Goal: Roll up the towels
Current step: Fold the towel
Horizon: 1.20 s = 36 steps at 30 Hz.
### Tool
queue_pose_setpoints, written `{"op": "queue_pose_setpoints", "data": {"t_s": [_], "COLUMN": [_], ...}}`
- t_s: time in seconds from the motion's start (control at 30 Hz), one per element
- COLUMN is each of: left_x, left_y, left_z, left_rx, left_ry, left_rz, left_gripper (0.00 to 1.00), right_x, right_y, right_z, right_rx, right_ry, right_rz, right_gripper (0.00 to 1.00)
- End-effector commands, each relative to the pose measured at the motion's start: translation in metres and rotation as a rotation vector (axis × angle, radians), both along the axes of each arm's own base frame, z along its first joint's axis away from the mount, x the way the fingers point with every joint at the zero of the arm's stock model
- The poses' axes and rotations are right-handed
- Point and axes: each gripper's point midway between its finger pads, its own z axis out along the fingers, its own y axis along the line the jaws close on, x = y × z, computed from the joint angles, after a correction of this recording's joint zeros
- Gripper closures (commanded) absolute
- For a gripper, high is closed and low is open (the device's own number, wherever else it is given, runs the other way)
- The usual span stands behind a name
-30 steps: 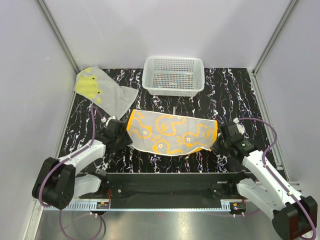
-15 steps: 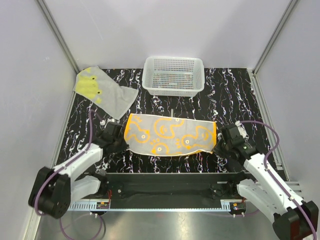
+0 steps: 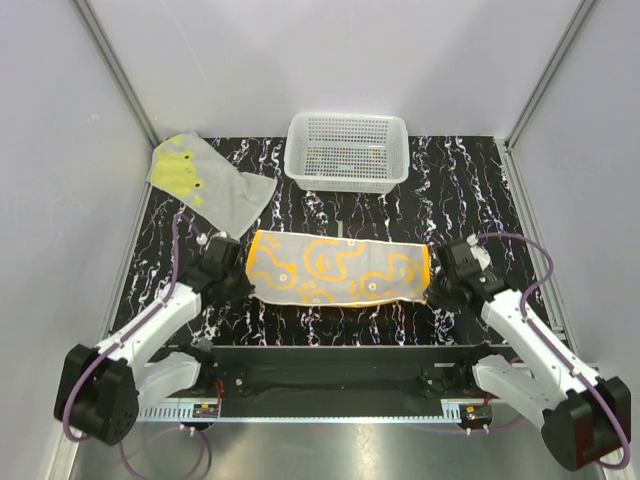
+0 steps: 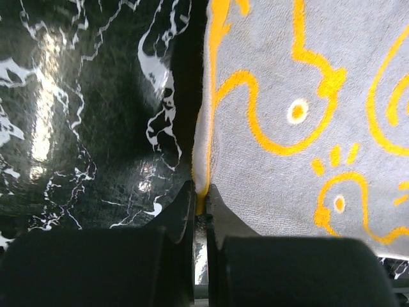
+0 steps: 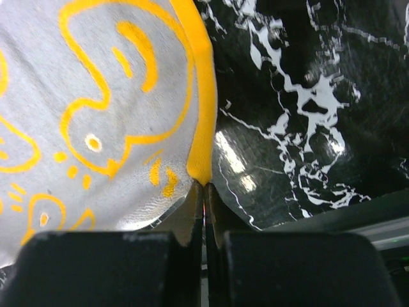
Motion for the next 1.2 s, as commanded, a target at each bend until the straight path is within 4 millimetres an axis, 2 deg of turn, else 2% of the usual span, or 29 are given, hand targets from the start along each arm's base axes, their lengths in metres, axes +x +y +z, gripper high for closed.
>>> {"op": "queue_pose_setpoints", "data": {"t_s": [0.0, 0.03, 0.07, 0.13, 0.17, 0.2, 0.23, 0.3, 0.33, 0.37, 0.47, 0.5, 0.53, 0.63, 0.83, 0.87, 1.0, 1.13, 1.17], "left_x": [0.038, 0.044, 0.056, 0.068, 0.080, 0.086, 0.096, 0.106, 0.115, 0.120, 0.137, 0.141, 0.149, 0.160, 0.175, 0.176, 0.184, 0.197, 0.197], "left_y": [-0.004, -0.005, -0.008, -0.010, -0.011, -0.011, -0.013, -0.013, -0.016, -0.015, -0.015, -0.015, -0.016, -0.017, -0.014, -0.014, -0.011, -0.009, -0.010], "left_z": [0.033, 0.037, 0.050, 0.048, 0.058, 0.051, 0.059, 0.049, 0.055, 0.047, 0.047, 0.038, 0.041, 0.028, 0.021, 0.017, 0.013, 0.009, 0.001], "left_rx": [0.034, 0.039, 0.035, 0.059, 0.065, 0.082, 0.077, 0.092, 0.086, 0.096, 0.106, 0.120, 0.119, 0.136, 0.145, 0.145, 0.148, 0.153, 0.158], "left_ry": [-0.093, -0.097, -0.124, -0.106, -0.129, -0.104, -0.119, -0.085, -0.098, -0.078, -0.079, -0.054, -0.060, -0.021, -0.003, 0.006, 0.023, 0.033, 0.054], "left_rz": [-0.006, -0.014, -0.014, -0.020, -0.012, -0.013, -0.012, -0.016, -0.018, -0.014, -0.012, -0.020, -0.021, -0.035, -0.035, -0.038, -0.037, -0.039, -0.042], "left_gripper": [1.00, 1.00, 1.00, 1.00, 1.00, 1.00, 1.00, 1.00, 1.00, 1.00, 1.00, 1.00, 1.00, 1.00, 1.00, 1.00, 1.00, 1.00, 0.94], "right_x": [0.037, 0.042, 0.046, 0.059, 0.068, 0.072, 0.076, 0.089, 0.092, 0.098, 0.111, 0.114, 0.116, 0.129, 0.144, 0.149, 0.158, 0.159, 0.159], "right_y": [-0.004, -0.009, -0.011, -0.012, -0.010, -0.010, -0.009, -0.006, -0.005, -0.003, -0.004, -0.005, -0.005, -0.010, -0.013, -0.014, -0.016, -0.019, -0.019], "right_z": [0.032, 0.035, 0.034, 0.044, 0.046, 0.047, 0.046, 0.042, 0.040, 0.035, 0.025, 0.022, 0.019, 0.008, 0.000, 0.003, 0.000, -0.013, -0.016], "right_rx": [-0.060, -0.099, -0.120, -0.139, -0.143, -0.146, -0.147, -0.150, -0.149, -0.152, -0.158, -0.162, -0.157, -0.150, -0.130, -0.127, -0.129, -0.128, -0.125], "right_ry": [-0.113, -0.121, -0.107, -0.128, -0.131, -0.130, -0.125, -0.111, -0.102, -0.088, -0.064, -0.060, -0.051, -0.034, -0.014, -0.023, -0.012, 0.026, 0.032], "right_rz": [-0.003, 0.004, 0.004, 0.010, 0.013, 0.013, 0.028, 0.030, 0.039, 0.044, 0.045, 0.046, 0.048, 0.032, 0.034, 0.033, 0.033, 0.034, 0.035], "right_gripper": [1.00, 1.00, 1.00, 1.00, 1.00, 1.00, 1.00, 1.00, 1.00, 1.00, 1.00, 1.00, 1.00, 1.00, 1.00, 1.00, 1.00, 1.00, 1.00]}}
